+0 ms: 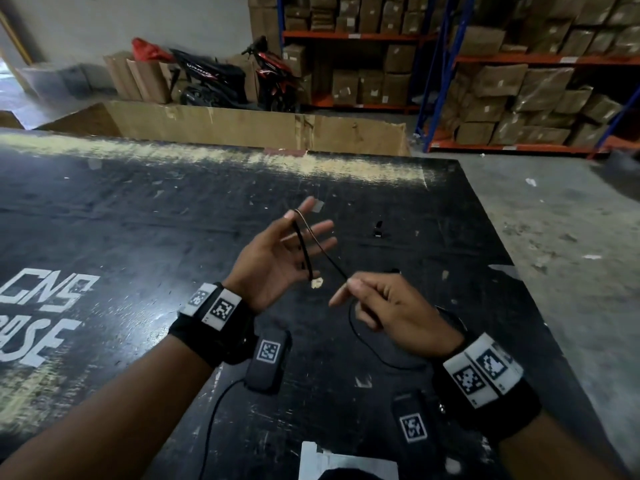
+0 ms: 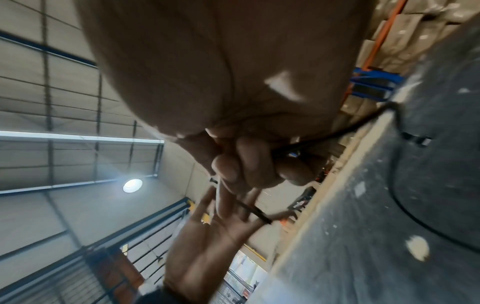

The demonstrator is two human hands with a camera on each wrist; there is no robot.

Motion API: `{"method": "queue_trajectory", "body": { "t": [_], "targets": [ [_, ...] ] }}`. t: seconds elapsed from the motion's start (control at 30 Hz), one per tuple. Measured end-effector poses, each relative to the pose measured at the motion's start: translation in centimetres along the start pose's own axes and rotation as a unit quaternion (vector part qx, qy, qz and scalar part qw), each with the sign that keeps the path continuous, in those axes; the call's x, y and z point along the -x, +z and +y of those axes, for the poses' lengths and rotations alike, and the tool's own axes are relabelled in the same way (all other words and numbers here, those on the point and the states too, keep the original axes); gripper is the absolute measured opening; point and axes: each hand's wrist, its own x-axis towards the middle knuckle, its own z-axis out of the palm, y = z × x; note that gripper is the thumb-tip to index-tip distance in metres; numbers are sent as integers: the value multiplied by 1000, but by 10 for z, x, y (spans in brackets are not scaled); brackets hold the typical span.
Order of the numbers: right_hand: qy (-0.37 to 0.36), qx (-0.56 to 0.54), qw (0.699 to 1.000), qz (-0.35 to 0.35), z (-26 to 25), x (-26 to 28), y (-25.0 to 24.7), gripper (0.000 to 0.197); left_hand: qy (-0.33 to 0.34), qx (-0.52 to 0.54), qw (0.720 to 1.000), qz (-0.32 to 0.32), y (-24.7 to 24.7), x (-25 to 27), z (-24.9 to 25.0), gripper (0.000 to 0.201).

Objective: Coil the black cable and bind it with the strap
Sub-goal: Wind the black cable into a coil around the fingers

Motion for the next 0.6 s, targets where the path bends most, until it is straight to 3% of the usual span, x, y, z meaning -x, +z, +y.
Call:
{"method": "queue_trajectory", "body": {
  "t": [0.17, 0.43, 0.5, 0.6],
  "targets": [
    [70, -85, 993, -32, 39, 3, 14, 40, 29, 69, 996, -56, 5, 0, 24, 47],
    [100, -72, 991, -42, 60, -8, 13, 47, 47, 129, 972, -188, 23, 18, 37, 45],
    [111, -37, 993, -33, 59, -14, 7, 50, 31, 134, 964, -229, 24, 23, 37, 44],
    [66, 59, 996, 10, 55, -31, -11, 40, -22, 105, 952, -287, 26, 30, 28, 44]
  ]
}}
